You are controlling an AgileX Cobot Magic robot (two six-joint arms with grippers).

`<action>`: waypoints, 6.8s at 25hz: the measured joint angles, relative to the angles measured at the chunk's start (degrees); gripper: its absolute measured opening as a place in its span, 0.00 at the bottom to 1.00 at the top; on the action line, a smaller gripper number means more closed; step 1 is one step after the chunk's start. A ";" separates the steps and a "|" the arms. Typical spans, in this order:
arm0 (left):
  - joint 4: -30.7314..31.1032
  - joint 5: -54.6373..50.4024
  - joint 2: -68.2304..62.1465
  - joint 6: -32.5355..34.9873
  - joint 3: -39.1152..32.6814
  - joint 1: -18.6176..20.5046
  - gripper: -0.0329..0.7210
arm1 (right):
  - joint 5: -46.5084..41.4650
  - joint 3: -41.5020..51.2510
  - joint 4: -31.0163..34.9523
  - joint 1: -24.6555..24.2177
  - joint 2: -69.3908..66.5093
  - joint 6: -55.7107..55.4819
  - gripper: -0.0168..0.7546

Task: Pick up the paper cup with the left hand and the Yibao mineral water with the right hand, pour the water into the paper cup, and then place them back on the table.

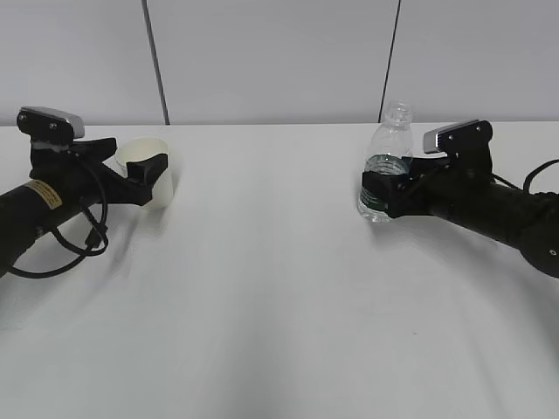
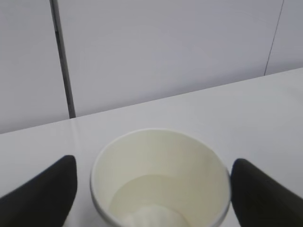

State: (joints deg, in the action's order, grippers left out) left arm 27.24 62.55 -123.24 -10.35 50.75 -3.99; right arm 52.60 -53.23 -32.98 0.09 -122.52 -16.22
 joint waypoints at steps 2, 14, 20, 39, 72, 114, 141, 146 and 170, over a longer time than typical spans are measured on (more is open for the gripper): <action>0.04 0.00 0.00 0.00 0.00 0.00 0.83 | -0.23 0.00 -0.22 0.00 0.63 -0.02 0.81; 1.07 0.06 0.00 -0.25 0.00 0.00 0.83 | -2.03 0.00 -0.45 0.00 5.64 -1.09 0.81; 1.13 0.11 0.06 -0.41 0.00 0.00 0.83 | -2.81 0.00 -0.45 0.00 6.27 -1.25 0.81; 0.38 -2.10 5.04 -0.47 0.00 0.00 0.83 | -3.16 0.10 -1.18 0.00 9.17 -3.52 0.81; 1.50 -7.68 11.11 -2.60 -0.11 0.00 0.83 | -7.56 0.10 -1.40 0.00 17.86 -4.57 0.81; -4.71 -75.53 41.71 -13.49 -0.60 0.00 0.83 | -52.23 0.31 -16.94 0.00 44.15 -30.87 0.79; -22.84 -122.79 41.98 1.56 9.16 -2.87 0.79 | -90.90 0.32 19.87 0.00 51.25 4.02 0.78; -23.89 -127.41 42.09 3.68 9.16 -2.87 0.77 | -96.78 -0.31 30.90 0.00 52.79 13.80 0.78; -28.64 -132.84 57.93 6.84 7.16 -2.87 0.74 | -123.22 -5.90 40.89 0.00 62.61 23.96 0.78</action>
State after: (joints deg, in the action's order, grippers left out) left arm -1.41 -70.29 -65.31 -3.51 57.91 -6.86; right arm -70.62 -59.12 7.91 0.09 -59.91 7.75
